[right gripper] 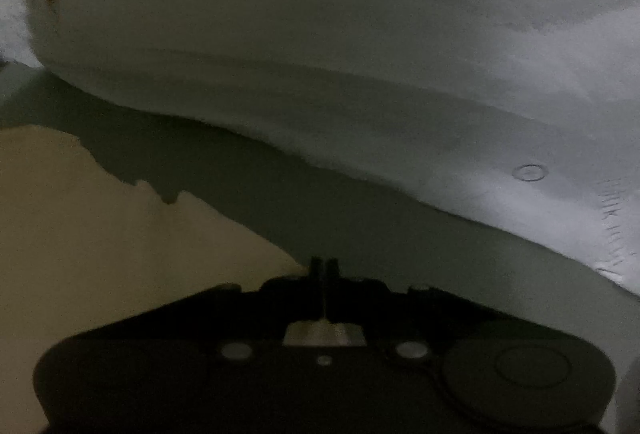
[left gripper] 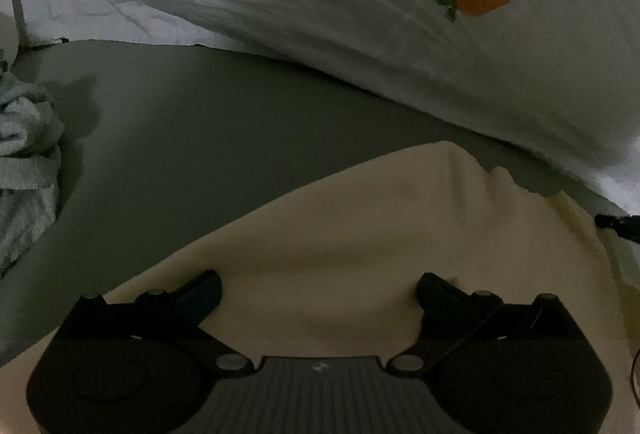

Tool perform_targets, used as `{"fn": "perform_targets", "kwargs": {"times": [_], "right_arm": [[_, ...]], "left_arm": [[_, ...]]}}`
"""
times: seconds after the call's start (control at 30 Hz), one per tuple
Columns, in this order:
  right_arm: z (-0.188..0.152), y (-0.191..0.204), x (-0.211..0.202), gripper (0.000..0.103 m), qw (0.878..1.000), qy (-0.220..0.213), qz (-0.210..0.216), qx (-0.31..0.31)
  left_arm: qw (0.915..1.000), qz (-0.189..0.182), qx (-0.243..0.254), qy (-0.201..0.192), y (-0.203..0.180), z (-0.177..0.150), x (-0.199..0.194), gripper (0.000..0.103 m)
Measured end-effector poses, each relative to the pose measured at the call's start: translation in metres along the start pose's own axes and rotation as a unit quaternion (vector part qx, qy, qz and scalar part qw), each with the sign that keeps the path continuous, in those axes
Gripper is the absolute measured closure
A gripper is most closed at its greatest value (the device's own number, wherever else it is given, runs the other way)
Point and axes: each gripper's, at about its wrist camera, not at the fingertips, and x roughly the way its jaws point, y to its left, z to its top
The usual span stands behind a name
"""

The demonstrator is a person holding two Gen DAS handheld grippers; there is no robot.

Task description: Fold clothes

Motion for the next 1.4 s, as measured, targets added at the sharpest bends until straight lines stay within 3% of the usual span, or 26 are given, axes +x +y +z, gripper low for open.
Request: {"fn": "perform_targets", "kwargs": {"times": [0.13, 0.23, 0.3, 0.37, 0.43, 0.53, 0.67, 0.77, 0.83, 0.9, 0.97, 1.13, 1.27, 1.4], "right_arm": [[0.002, -0.013, -0.003, 0.103, 0.998, -0.004, -0.042, 0.036], [0.003, -0.018, -0.021, 0.094, 0.997, -0.016, -0.052, 0.056], [0.001, -0.011, -0.051, 0.068, 0.994, -0.04, -0.07, 0.069], [-0.008, -0.004, -0.082, 0.051, 0.991, -0.055, -0.078, 0.098], [-0.03, 0.008, -0.117, 0.046, 0.985, -0.059, -0.061, 0.147], [-0.072, 0.038, -0.167, 0.02, 0.977, -0.044, -0.041, 0.205], [-0.121, 0.109, -0.212, 0.009, 0.983, -0.014, -0.036, 0.179], [-0.145, 0.154, -0.227, 0.011, 0.988, 0.012, -0.025, 0.15], [-0.157, 0.18, -0.241, 0.023, 0.992, 0.012, -0.01, 0.126], [-0.163, 0.2, -0.253, 0.058, 0.996, 0.007, -0.003, 0.09], [-0.171, 0.219, -0.263, 0.075, 0.998, 0.01, 0.006, 0.067], [-0.192, 0.262, -0.276, 0.076, 0.998, 0.034, 0.031, 0.038], [-0.206, 0.277, -0.281, 0.075, 0.999, 0.033, 0.018, 0.031], [-0.208, 0.275, -0.281, 0.063, 0.999, 0.026, 0.0, 0.042]], "left_arm": [[1.0, 0.001, 0.004, 0.0, 0.002, 0.001, -0.001, 0.0], [0.9999, 0.002, -0.005, 0.01, 0.006, 0.007, 0.0, 0.0], [0.9993, 0.004, -0.029, 0.021, 0.011, 0.012, -0.002, 0.0], [0.998, 0.006, -0.057, 0.025, 0.016, 0.013, -0.011, 0.0], [0.9971, 0.003, -0.074, 0.018, 0.017, 0.008, -0.026, 0.0], [0.9961, 0.004, -0.087, 0.011, 0.03, -0.005, -0.057, 0.0], [0.9946, 0.021, -0.1, 0.017, 0.056, -0.034, -0.096, 0.0], [0.9922, 0.033, -0.119, 0.02, 0.081, -0.061, -0.124, 0.0], [0.9906, 0.048, -0.127, 0.017, 0.097, -0.078, -0.141, 0.0], [0.9887, 0.06, -0.137, 0.01, 0.113, -0.095, -0.156, 0.0], [0.9852, 0.068, -0.157, 0.007, 0.13, -0.108, -0.169, 0.0], [0.9775, 0.085, -0.193, -0.013, 0.164, -0.129, -0.193, 0.0], [0.975, 0.107, -0.194, -0.015, 0.185, -0.137, -0.194, 0.0], [0.9719, 0.105, -0.21, -0.02, 0.204, -0.139, -0.189, 0.0]]}}
